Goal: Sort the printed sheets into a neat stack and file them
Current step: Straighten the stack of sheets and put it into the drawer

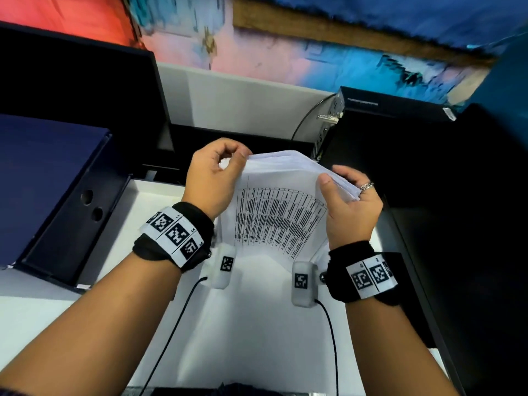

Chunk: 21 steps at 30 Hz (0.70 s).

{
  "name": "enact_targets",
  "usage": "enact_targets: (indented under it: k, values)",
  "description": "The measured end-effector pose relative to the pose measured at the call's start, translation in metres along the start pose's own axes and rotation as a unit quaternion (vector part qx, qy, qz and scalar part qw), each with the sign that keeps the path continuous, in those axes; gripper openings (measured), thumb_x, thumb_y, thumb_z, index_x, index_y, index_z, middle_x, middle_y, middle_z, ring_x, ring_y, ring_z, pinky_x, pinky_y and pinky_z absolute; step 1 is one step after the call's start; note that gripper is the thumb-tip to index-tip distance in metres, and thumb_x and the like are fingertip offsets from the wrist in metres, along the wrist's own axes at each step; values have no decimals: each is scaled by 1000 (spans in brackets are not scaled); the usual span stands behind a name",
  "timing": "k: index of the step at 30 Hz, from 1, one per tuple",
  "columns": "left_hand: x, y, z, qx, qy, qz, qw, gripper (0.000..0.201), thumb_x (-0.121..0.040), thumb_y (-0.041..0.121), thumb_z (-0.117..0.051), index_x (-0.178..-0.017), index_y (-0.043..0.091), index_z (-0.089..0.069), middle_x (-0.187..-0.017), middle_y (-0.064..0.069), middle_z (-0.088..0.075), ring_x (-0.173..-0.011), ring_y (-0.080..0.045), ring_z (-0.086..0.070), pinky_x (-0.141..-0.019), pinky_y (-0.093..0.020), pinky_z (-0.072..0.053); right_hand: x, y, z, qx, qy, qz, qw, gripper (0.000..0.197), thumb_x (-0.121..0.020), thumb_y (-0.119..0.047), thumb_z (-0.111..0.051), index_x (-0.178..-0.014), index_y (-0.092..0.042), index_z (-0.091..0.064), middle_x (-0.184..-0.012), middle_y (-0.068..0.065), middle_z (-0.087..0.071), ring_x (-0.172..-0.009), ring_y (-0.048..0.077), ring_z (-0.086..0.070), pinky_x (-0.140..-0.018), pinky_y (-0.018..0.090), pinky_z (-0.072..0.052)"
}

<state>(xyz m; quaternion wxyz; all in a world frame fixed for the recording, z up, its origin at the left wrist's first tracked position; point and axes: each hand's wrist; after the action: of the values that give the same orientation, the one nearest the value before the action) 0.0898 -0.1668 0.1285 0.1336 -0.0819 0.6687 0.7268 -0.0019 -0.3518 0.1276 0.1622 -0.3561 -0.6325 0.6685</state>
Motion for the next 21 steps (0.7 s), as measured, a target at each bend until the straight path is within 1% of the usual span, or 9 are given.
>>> enact_targets:
  k: [4,8,10,12,13,15,17,19,21]
  values:
    - [-4,1,1,-36,-19,-2,999,4,-88,16,-67,-88,13,-70,-85,9,-68,-83,-6,-60,-83,-26,-49,-2,-3,-2,-2,10,2,1000,26,-78,-6,-80,-101,-8,-67,-90,-4,-68,-77,-2,-68,-67,13,-52]
    - [-10,2,4,-116,-18,-8,993,9,-89,18,-62,-84,14,-68,-80,9,-67,-74,-16,-60,-74,-25,-49,-3,-3,1,5,-6,-4,1000,39,-75,-9,-83,-109,-10,-64,-94,-4,-65,-80,-5,-65,-70,12,-52]
    - [-10,4,2,-132,-9,-18,991,8,-92,14,-57,-85,13,-62,-80,8,-63,-59,-8,-49,-60,-15,-42,-4,0,2,8,-11,-13,1000,38,-76,-9,-82,-109,-10,-63,-94,-7,-65,-79,-6,-66,-69,11,-52]
    - [-9,4,1,-111,8,-8,994,9,-94,11,-52,-86,15,-55,-82,-1,-61,-53,-2,-44,-55,-13,-38,-5,1,3,3,-20,-16,1000,29,-79,-9,-79,-104,-8,-63,-90,-7,-66,-77,-7,-67,-67,10,-51]
    - [-7,2,1,-77,15,1,997,9,-95,15,-52,-86,18,-54,-84,-5,-62,-56,0,-45,-60,-18,-43,-5,2,2,6,-22,-14,1000,24,-80,-8,-78,-100,-6,-64,-87,-6,-67,-75,-7,-67,-67,10,-51]
    - [1,0,3,45,1,19,999,15,-93,38,-61,-95,26,-53,-96,-13,-64,-81,-17,-60,-80,-40,-51,-7,4,2,11,-17,-18,1000,18,-82,-9,-76,-95,-3,-65,-83,-5,-67,-73,-6,-66,-67,10,-50]
    - [11,-6,6,117,-46,36,991,54,-76,51,-76,-117,28,-48,-112,-14,-64,-103,-28,-63,-94,-48,-50,-9,2,2,6,-4,-28,1000,16,-82,-12,-77,-92,-7,-66,-82,-5,-68,-73,-4,-67,-67,12,-51]
    - [15,-4,7,83,-69,36,994,74,-67,29,-89,-126,23,-44,-118,-11,-62,-107,-24,-64,-98,-46,-51,-12,0,3,20,1,-23,1000,14,-82,-17,-78,-88,-13,-66,-81,-5,-68,-74,-1,-67,-69,16,-53]
    - [10,-5,8,36,-56,13,998,63,-67,13,-89,-117,21,-52,-114,-11,-64,-100,-22,-65,-94,-49,-53,-12,-5,6,20,-1,-12,1000,13,-82,-14,-78,-88,-13,-66,-81,-4,-68,-74,0,-67,-68,17,-54]
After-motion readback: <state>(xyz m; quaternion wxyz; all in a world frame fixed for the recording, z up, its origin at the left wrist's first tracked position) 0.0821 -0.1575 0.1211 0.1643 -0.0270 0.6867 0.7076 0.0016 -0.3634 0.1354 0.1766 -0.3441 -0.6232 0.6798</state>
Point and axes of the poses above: each hand's wrist, its own x-axis away from the middle knuckle, its own z-axis out of the back of the hand, y = z × x
